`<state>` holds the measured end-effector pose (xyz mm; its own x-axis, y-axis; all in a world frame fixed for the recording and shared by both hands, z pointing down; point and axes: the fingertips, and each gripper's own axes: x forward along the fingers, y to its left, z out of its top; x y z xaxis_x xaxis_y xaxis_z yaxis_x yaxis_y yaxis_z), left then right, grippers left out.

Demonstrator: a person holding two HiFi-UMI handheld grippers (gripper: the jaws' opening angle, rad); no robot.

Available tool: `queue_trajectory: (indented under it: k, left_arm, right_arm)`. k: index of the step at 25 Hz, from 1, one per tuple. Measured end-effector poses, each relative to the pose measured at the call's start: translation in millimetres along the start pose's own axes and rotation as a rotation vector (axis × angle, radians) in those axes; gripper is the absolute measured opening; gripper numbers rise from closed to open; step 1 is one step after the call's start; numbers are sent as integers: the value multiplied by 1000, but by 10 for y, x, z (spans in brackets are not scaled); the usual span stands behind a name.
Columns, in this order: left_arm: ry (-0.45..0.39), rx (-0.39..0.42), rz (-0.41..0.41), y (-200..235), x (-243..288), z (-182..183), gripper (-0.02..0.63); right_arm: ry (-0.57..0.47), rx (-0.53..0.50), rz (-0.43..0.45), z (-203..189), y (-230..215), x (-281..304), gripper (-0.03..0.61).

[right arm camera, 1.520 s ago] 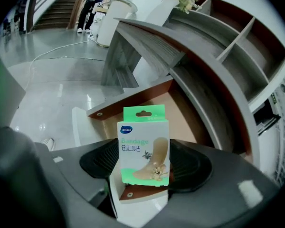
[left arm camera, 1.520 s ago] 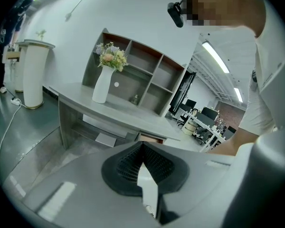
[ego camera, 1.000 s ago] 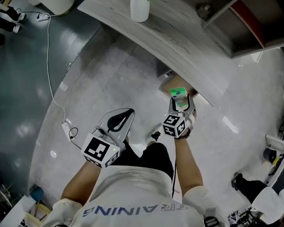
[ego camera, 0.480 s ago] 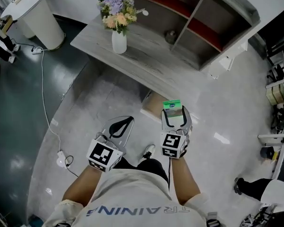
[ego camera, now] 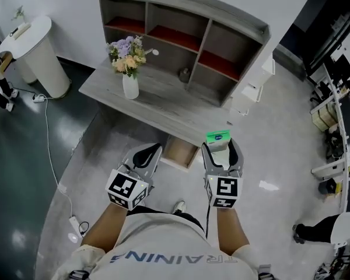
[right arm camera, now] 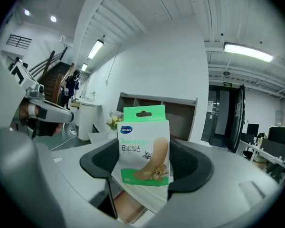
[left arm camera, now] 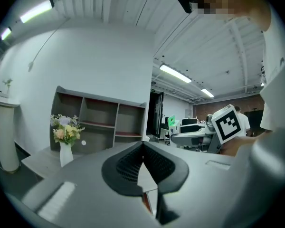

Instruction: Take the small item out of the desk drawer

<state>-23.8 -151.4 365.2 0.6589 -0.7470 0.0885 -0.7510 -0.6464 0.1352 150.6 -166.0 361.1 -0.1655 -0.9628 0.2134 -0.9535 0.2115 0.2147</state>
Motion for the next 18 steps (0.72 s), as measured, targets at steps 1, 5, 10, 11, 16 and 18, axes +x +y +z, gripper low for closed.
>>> queue_trajectory:
  k: [1,5,10,11,16,18]
  left_arm:
    - [-13,8,-6,-14,20,80,-2]
    - [-56,34,-19,-57,66,336,-2]
    - [-73,53,-25,-89,76,484,-2]
    - [-73,54,-26,-91,80,491,-2]
    - [-64,54,-34,-97,132,481,-2]
    - [-60,53,-37,-102,138,481,-2]
  right_arm:
    - [-20,7,4,103,-33,-41,345]
    - [-86,45,14,418,-143,-191,345]
    - [-133,78,14,608,-207,-316,345]
    - [-138,78,15,622,-207,-320,345]
    - [-134,89,20,599,-212,-281,345]
    - [-129,90,20,586,-206,-285,345]
